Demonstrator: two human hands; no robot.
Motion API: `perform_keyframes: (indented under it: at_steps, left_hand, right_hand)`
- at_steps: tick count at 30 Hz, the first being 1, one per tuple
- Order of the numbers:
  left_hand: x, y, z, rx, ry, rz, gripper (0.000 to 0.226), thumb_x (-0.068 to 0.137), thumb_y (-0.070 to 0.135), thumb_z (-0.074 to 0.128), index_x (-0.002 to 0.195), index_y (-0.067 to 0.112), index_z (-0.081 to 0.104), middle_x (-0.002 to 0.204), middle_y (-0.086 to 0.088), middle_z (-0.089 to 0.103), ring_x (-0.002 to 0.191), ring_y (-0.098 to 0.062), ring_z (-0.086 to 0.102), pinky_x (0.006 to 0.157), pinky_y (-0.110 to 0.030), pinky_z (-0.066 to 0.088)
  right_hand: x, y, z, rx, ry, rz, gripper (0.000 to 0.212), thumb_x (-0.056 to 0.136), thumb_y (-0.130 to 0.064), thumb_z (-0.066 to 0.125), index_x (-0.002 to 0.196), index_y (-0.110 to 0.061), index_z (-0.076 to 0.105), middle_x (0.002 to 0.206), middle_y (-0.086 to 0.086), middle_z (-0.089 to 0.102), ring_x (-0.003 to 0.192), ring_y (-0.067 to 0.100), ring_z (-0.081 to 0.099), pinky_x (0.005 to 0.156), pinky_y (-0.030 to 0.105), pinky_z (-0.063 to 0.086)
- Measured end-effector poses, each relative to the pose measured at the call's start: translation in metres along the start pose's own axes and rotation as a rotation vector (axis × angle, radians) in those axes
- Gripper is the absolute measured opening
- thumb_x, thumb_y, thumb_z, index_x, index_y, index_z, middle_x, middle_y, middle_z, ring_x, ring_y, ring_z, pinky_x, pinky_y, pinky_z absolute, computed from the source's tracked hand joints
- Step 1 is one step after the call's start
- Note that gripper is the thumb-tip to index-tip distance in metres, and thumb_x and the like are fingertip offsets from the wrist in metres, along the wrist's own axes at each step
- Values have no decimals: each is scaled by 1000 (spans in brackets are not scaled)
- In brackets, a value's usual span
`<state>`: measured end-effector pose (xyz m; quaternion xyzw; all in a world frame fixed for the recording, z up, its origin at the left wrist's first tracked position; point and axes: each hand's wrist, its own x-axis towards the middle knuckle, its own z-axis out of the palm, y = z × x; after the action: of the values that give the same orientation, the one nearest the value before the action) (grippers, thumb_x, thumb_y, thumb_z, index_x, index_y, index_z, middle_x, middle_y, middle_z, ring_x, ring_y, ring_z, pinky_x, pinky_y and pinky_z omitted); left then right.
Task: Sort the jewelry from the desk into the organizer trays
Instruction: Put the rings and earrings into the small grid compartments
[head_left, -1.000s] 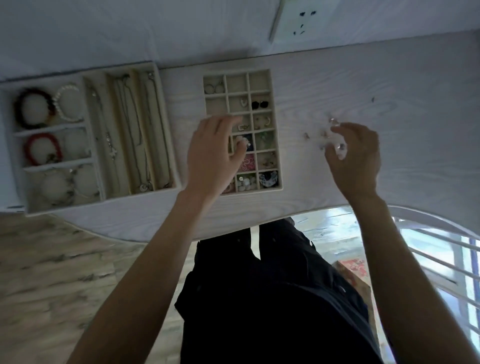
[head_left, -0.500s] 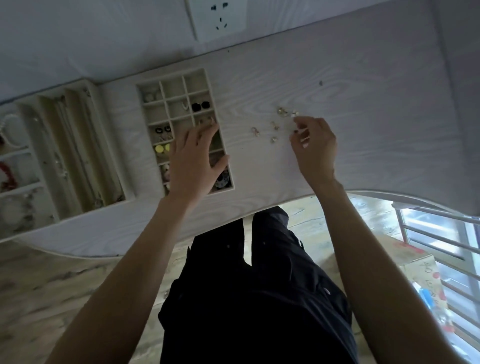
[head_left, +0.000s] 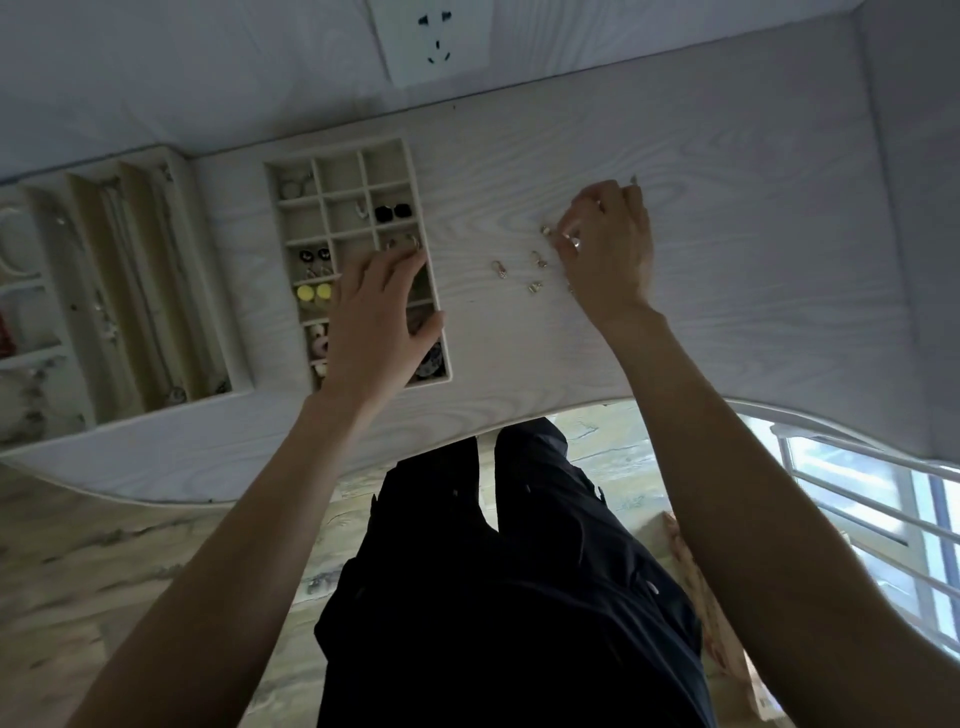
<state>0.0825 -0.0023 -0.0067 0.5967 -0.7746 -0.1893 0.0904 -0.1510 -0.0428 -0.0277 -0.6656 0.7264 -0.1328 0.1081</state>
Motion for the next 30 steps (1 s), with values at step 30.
perform_keyframes:
  at_steps: [30]
  left_hand:
    - [-11, -96, -33, -610, 199, -450, 34, 90, 13, 61, 124, 18, 61, 98, 9, 60, 80, 8, 55, 76, 1, 40]
  right_hand:
    - [36, -159, 32, 175, 74, -203, 15, 83, -14, 59, 89, -14, 72, 103, 10, 59, 92, 27, 53, 61, 26, 40]
